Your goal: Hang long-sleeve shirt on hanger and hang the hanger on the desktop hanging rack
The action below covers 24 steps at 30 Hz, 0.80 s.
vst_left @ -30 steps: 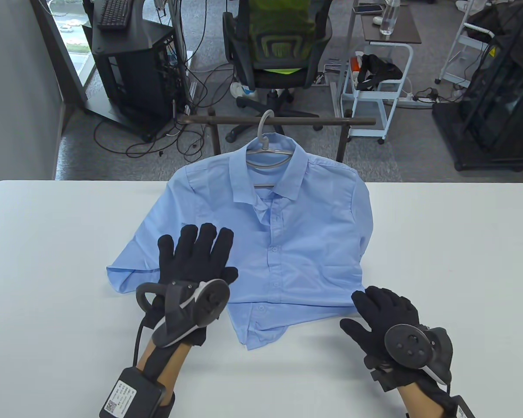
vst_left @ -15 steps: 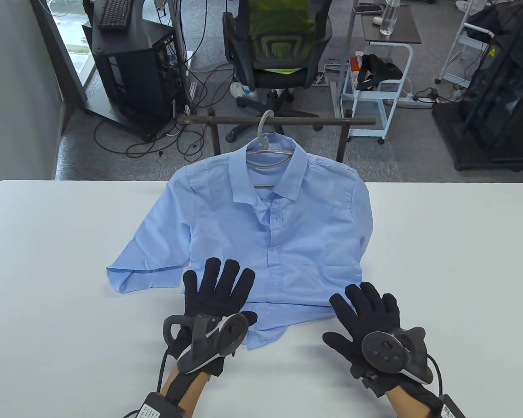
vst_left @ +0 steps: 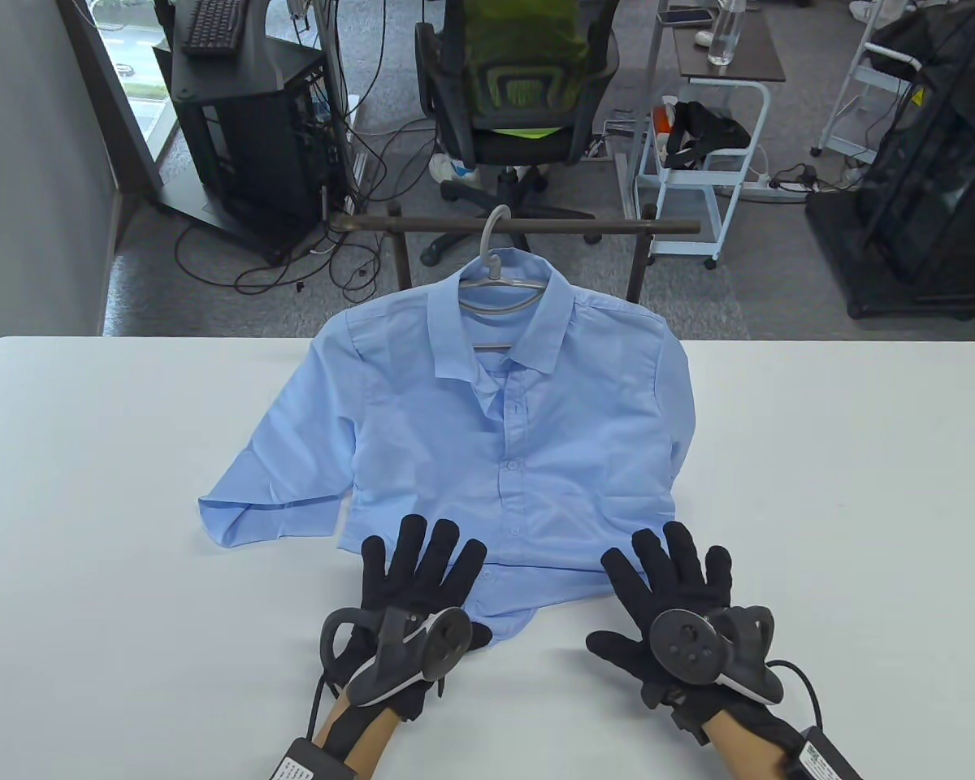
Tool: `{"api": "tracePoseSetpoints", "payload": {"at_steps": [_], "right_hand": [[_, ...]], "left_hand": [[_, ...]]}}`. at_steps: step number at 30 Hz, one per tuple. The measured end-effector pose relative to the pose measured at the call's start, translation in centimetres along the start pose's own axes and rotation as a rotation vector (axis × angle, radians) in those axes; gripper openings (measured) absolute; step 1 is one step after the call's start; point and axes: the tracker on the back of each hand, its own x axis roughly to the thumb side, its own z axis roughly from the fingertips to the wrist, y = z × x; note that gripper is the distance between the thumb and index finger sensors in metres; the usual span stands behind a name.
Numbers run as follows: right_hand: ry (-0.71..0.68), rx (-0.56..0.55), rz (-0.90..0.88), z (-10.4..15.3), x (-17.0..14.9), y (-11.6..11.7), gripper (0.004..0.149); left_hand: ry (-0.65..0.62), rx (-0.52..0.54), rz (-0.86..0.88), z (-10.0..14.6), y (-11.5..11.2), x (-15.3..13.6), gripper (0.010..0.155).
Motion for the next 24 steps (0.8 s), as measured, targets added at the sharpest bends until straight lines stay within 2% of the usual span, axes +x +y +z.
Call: {"api": "tracePoseSetpoints", "payload": {"at_steps": [24], "right_hand": [[0.007, 0.01, 0.004, -0.09, 0.24, 0.35, 0.089]], "left_hand": [[-0.001, 0.018, 0.057, 0.42, -0.03, 0.04, 0.094]]}}
